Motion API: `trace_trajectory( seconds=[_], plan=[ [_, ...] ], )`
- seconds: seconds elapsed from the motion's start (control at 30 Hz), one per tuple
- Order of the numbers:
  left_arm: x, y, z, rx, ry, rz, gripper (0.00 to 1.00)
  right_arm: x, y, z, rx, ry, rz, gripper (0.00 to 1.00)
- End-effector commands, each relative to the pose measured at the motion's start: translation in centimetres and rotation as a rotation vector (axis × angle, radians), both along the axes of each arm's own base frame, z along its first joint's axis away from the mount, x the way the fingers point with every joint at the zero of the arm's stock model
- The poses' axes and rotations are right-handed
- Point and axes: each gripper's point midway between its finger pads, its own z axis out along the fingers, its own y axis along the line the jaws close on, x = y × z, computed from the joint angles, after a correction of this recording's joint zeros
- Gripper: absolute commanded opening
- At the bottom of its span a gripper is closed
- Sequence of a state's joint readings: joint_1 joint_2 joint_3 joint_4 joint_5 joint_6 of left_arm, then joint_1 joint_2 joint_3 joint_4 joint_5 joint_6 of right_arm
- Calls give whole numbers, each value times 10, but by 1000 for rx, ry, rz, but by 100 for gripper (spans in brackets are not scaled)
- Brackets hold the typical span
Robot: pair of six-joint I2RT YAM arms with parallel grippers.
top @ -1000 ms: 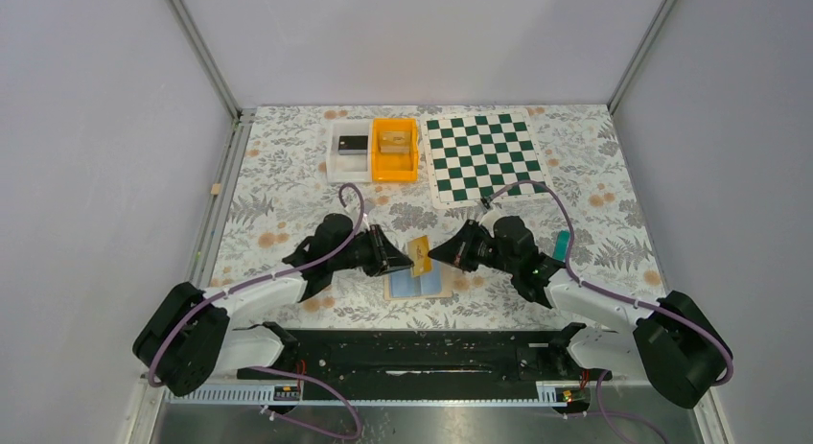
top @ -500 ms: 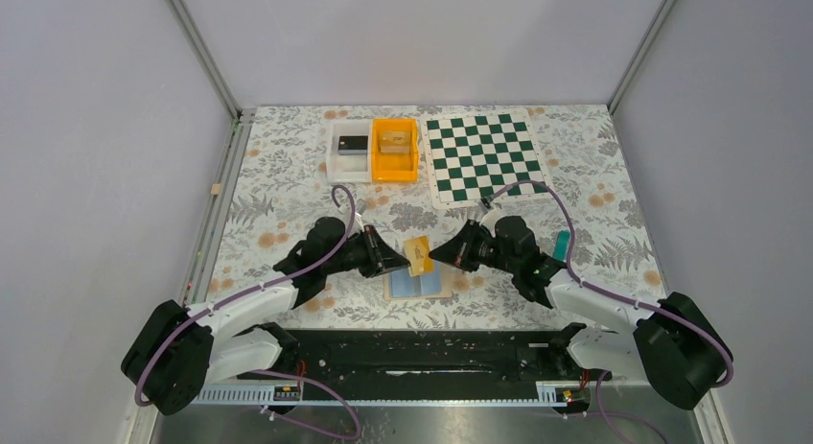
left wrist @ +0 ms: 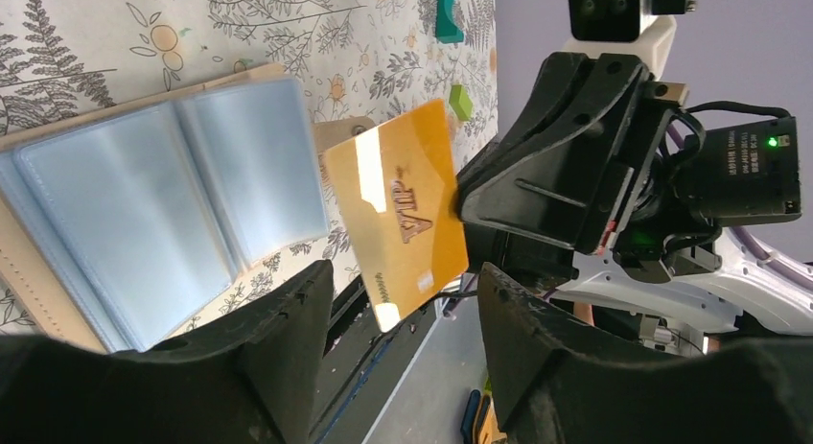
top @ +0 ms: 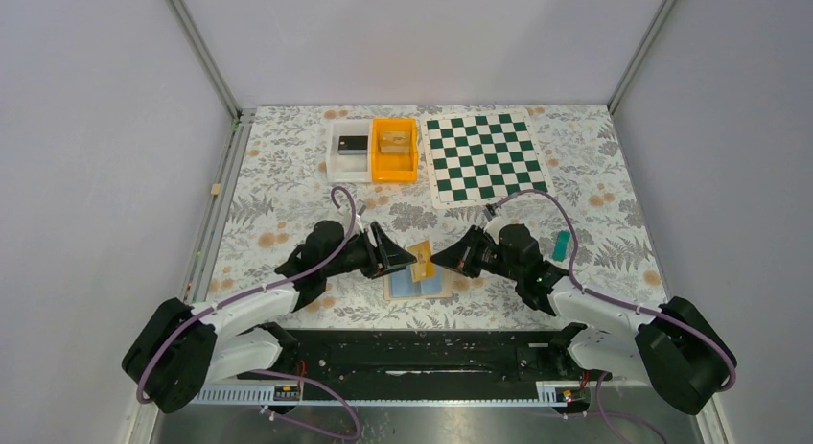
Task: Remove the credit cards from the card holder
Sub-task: Place the credit card in the storage box.
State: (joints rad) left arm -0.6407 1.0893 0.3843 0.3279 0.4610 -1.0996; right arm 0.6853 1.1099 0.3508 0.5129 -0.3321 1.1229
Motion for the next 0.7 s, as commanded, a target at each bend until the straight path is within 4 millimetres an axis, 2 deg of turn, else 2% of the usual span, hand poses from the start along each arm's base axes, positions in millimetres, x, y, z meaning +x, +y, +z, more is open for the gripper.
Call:
trace_trajectory(
  seconds=[0.0, 0.13, 0.27, 0.33, 0.4, 0.5, 0.57, 0.67],
  plan=[
    [5, -7, 9, -71, -36, 8, 57, 8, 5, 20, 93, -31, -40, 0],
    [5, -13, 5, -69, -24, -2, 58, 9, 5, 21, 115, -29, -49, 0],
    [5, -17, 11, -103, -29, -5, 56, 6, 4, 17, 115, -22, -45, 0],
    [5, -19, 15, -112, -33, -7, 45, 5, 5, 15, 116, -17, -36, 0],
    [7, -21, 18, -119, -32, -8, 28, 3, 8, 15, 121, -19, -15, 0],
    [6, -21, 22, -128, -37, -10, 9, -1, 12, 15, 89, -71, 53, 2],
    [5, -20, 26, -129, -51, -9, 1, -3, 9, 8, 29, -96, 96, 11],
    [3, -14, 30, -97, -81, -4, 0, -6, 3, 11, 10, -136, 163, 23]
  ],
)
